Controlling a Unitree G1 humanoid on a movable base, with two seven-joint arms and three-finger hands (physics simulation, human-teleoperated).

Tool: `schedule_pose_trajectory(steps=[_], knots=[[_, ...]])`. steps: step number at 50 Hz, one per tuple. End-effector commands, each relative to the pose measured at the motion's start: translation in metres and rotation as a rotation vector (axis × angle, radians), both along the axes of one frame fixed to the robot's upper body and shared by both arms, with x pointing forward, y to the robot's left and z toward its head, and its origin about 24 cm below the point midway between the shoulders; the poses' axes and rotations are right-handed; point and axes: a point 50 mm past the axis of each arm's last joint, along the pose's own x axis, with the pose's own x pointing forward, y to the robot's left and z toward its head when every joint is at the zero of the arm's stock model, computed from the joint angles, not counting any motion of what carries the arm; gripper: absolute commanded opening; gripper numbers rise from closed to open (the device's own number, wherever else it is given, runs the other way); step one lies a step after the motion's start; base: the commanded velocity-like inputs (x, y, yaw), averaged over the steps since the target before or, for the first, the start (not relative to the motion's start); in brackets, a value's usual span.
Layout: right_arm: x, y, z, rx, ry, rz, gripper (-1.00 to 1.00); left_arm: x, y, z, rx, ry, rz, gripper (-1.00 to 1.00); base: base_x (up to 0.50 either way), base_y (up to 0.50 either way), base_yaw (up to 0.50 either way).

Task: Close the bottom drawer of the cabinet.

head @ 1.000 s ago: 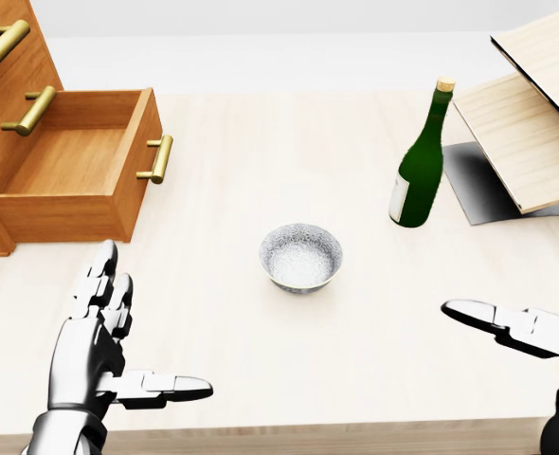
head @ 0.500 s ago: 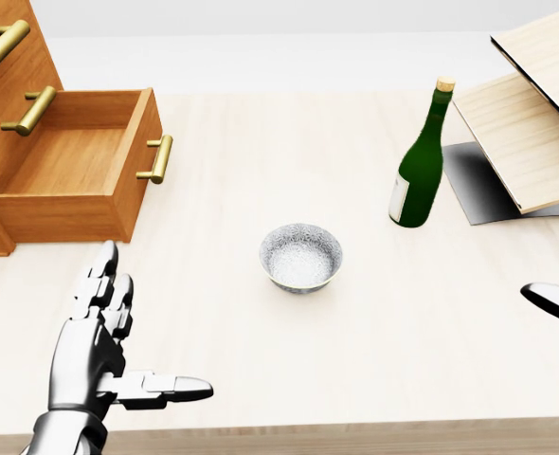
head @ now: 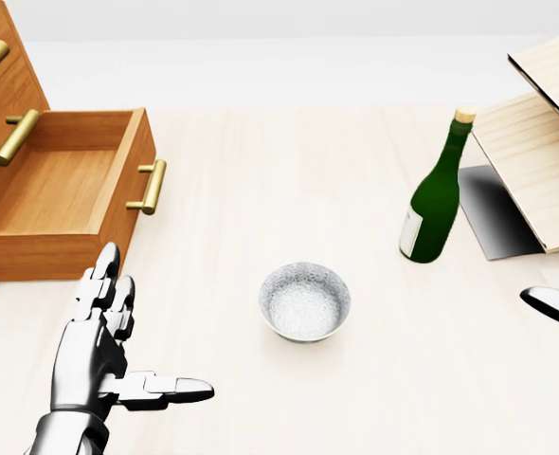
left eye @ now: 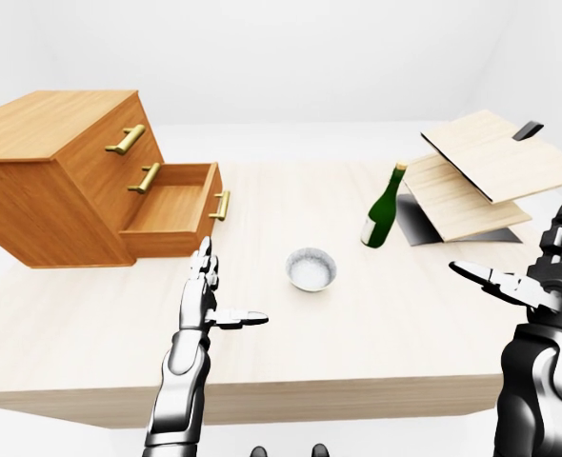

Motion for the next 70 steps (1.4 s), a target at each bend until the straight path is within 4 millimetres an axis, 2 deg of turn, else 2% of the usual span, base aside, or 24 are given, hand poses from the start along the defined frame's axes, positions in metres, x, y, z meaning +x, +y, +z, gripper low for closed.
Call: schedule_pose_trajectory(steps=[1, 9, 11, 17, 19, 22, 31, 40, 42, 43, 48, 50, 52, 57, 64, 70], knots=[[0.001, 0.000, -0.002, 0.001, 0.007, 0.005, 1.00, 0.000, 0.000, 0.001, -0.001, -0.001, 0.000, 1.00, 0.34, 0.00, 0.00], [0.003, 0.000, -0.003, 0.000, 0.016, 0.008, 1.00, 0.000, -0.001, 0.000, -0.002, -0.001, 0.000, 1.00, 0.34, 0.00, 0.00], [0.000, 0.000, 0.005, -0.011, -0.019, 0.004, 1.00, 0.000, -0.001, -0.001, -0.002, -0.001, 0.000, 1.00, 0.34, 0.00, 0.00], [-0.001, 0.000, 0.007, -0.014, -0.031, 0.003, 1.00, 0.000, -0.001, 0.000, -0.002, -0.001, -0.001, 1.00, 0.34, 0.00, 0.00], [0.002, 0.000, 0.000, -0.006, 0.005, 0.006, 1.00, 0.000, -0.001, 0.000, -0.002, -0.001, 0.000, 1.00, 0.35, 0.00, 0.00], [-0.001, 0.001, 0.008, -0.020, -0.030, 0.005, 1.00, 0.000, -0.001, 0.000, -0.002, -0.001, 0.000, 1.00, 0.37, 0.00, 0.00], [-0.002, 0.001, 0.011, -0.024, -0.046, 0.004, 1.00, 0.001, -0.001, 0.000, -0.001, -0.002, 0.001, 1.00, 0.38, 0.00, 0.00], [-0.002, 0.000, 0.007, 0.000, -0.041, 0.010, 1.00, 0.003, 0.000, -0.001, -0.002, 0.002, 0.001, 1.00, 0.38, 0.00, 0.00], [-0.002, -0.002, 0.001, 0.019, -0.015, 0.008, 1.00, 0.009, -0.001, -0.001, 0.000, 0.005, 0.000, 1.00, 0.21, 0.00, 0.00], [-0.003, -0.003, 0.001, 0.020, -0.015, 0.006, 1.00, 0.020, -0.001, 0.001, 0.006, 0.005, 0.003, 1.00, 0.00, 0.00, 0.00], [-0.001, -0.002, -0.001, 0.020, -0.005, 0.015, 1.00, 0.048, 0.000, 0.008, 0.018, 0.009, 0.020, 1.00, 0.00, 0.00, 0.00], [-0.001, -0.002, -0.002, 0.020, -0.002, 0.015, 1.00, 0.055, -0.002, 0.017, -0.058, 0.017, -0.019, 1.00, 0.00, 0.00, 0.00], [0.000, -0.002, -0.002, 0.021, 0.000, 0.018, 1.00, 0.070, 0.000, 0.030, -0.022, -0.006, 0.001, 1.00, 0.00, 0.00, 0.00], [0.002, -0.001, -0.005, 0.023, 0.013, 0.030, 1.00, 0.104, 0.002, 0.040, 0.010, -0.007, 0.016, 1.00, 0.00, 0.00, 0.00], [0.004, 0.000, -0.008, 0.024, 0.030, 0.039, 1.00, 0.119, 0.006, 0.039, 0.029, 0.003, 0.026, 1.00, 0.00, 0.00, 0.00], [0.004, 0.000, -0.008, 0.023, 0.031, 0.041, 1.00, 0.125, 0.013, 0.021, 0.027, 0.128, 0.037, 1.00, 0.00, 0.00, 0.00]])
